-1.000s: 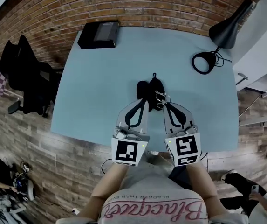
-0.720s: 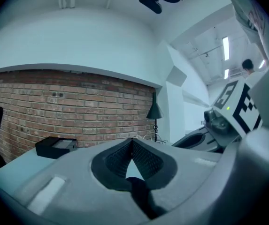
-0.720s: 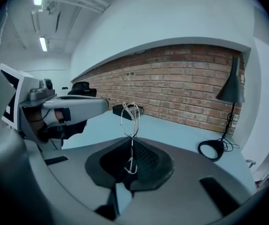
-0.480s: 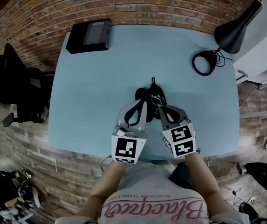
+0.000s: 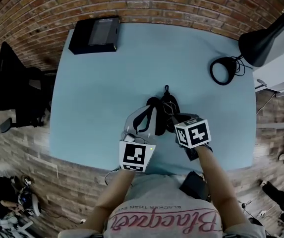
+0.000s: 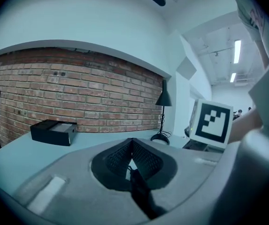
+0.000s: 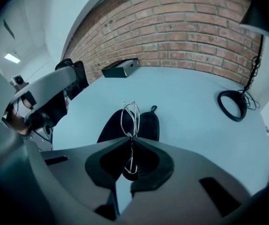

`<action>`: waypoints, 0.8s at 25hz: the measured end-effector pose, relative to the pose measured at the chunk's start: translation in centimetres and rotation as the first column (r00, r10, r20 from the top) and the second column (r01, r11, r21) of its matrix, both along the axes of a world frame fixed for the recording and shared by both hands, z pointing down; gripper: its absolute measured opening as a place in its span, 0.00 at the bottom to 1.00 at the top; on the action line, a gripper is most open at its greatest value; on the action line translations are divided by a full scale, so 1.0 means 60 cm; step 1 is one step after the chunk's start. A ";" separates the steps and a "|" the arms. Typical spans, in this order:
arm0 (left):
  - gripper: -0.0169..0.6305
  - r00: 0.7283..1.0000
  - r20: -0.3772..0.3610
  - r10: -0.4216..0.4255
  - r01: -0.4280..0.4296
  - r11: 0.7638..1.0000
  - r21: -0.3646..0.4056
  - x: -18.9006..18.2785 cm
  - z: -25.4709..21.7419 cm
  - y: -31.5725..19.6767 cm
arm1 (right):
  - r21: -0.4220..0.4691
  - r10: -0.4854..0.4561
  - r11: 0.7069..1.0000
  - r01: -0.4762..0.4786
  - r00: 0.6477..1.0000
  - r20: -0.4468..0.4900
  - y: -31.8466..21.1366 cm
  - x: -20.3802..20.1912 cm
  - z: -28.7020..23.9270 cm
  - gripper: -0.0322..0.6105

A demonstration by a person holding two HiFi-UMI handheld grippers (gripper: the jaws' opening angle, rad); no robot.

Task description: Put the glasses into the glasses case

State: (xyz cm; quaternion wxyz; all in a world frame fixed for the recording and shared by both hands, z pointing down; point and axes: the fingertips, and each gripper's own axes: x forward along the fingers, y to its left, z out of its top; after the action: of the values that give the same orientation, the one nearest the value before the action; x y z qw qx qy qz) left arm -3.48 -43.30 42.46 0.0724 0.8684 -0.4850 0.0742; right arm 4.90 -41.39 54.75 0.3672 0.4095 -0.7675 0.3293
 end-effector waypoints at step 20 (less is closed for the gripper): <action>0.03 0.999 -0.024 -0.028 0.027 0.999 -0.041 -0.022 0.024 -0.036 | -0.313 -0.005 0.950 -0.010 0.999 -0.048 -0.035 0.010 0.077 0.09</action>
State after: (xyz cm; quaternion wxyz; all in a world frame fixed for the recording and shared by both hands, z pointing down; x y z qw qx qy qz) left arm -4.78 -45.48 43.90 0.0972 0.8607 -0.4945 0.0723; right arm 5.49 -43.49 59.36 0.4455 0.3550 -0.6961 0.4371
